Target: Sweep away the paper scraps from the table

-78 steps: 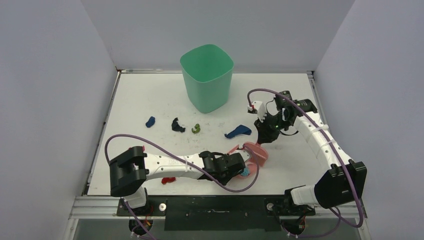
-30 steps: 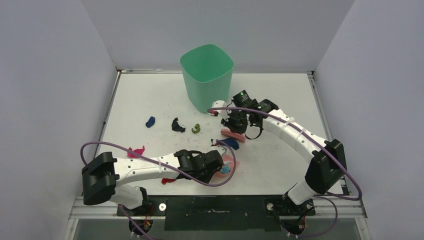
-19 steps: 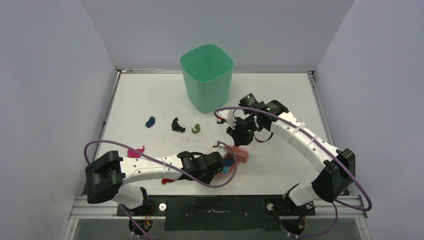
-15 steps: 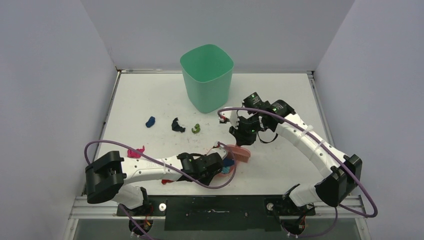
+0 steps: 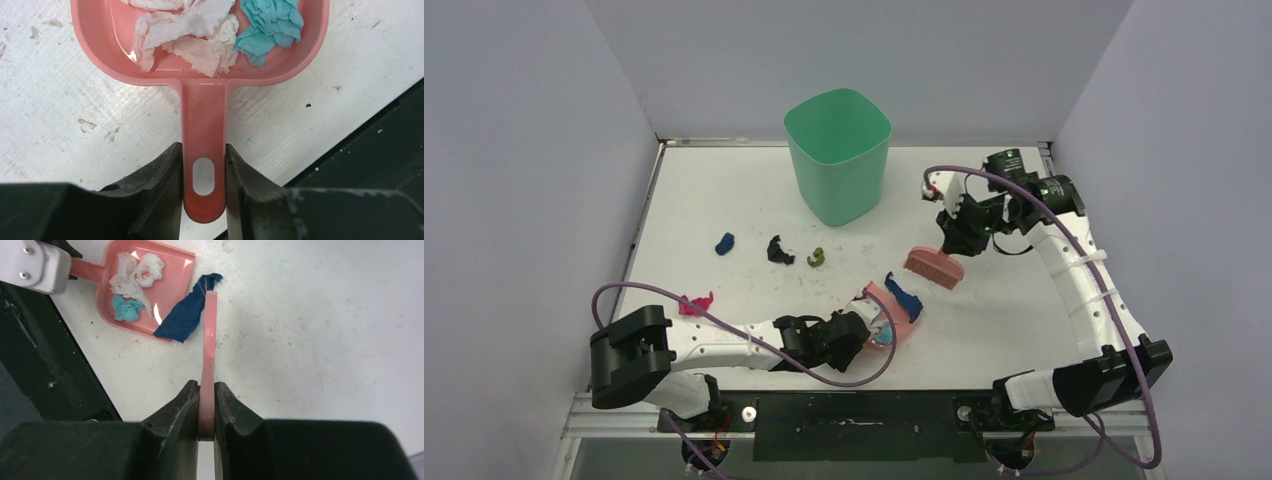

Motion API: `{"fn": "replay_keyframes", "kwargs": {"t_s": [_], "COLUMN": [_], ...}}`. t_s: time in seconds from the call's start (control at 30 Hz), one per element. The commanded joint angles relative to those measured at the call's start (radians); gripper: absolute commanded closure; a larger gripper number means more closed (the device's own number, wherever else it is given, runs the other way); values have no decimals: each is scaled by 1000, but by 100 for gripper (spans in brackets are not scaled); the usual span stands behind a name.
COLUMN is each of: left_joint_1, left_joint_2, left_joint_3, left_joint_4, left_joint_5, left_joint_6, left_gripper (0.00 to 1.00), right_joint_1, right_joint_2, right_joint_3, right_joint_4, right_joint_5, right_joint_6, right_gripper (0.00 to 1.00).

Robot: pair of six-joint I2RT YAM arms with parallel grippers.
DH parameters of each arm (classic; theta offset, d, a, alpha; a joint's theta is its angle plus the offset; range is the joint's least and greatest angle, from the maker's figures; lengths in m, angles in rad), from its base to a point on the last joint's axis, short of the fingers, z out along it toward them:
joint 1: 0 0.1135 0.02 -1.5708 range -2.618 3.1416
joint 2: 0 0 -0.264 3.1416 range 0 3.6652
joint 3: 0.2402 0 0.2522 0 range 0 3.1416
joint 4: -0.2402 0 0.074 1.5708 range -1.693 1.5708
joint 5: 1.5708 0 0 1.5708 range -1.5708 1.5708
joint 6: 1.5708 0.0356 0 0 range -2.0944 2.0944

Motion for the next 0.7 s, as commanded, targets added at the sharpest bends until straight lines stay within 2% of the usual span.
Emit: {"fn": "replay_keyframes", "kwargs": {"t_s": [0.0,0.07,0.13,0.27,0.37,0.5,0.67], "left_joint_1": [-6,-6,-8,-28,-31,-31,-31], "left_joint_2": [-48,-49,-52,-77,-104,-87,-63], "left_joint_3": [-17,3,51,125,131,149,154], "left_joint_4": [111,77,-29,-205,-278,-367,-387], "left_joint_5": [-37,-36,-29,-1,24,79,120], "left_joint_6": [30,23,-4,-44,-75,-86,-86], "left_gripper": [100,100,100,100,100,100,100], "right_joint_1": [-132,-199,-256,-283,-283,-270,-189], "right_joint_2": [-36,-37,-40,-49,-72,-55,-37], "right_joint_3": [75,69,42,-30,-120,-202,-275], "right_joint_4": [-98,-90,-51,54,173,251,356], "right_joint_5": [-126,-132,-123,-66,-1,32,150], "right_joint_6": [-127,-135,-109,-32,61,118,190], "right_gripper": [95,95,95,95,95,95,95]}}
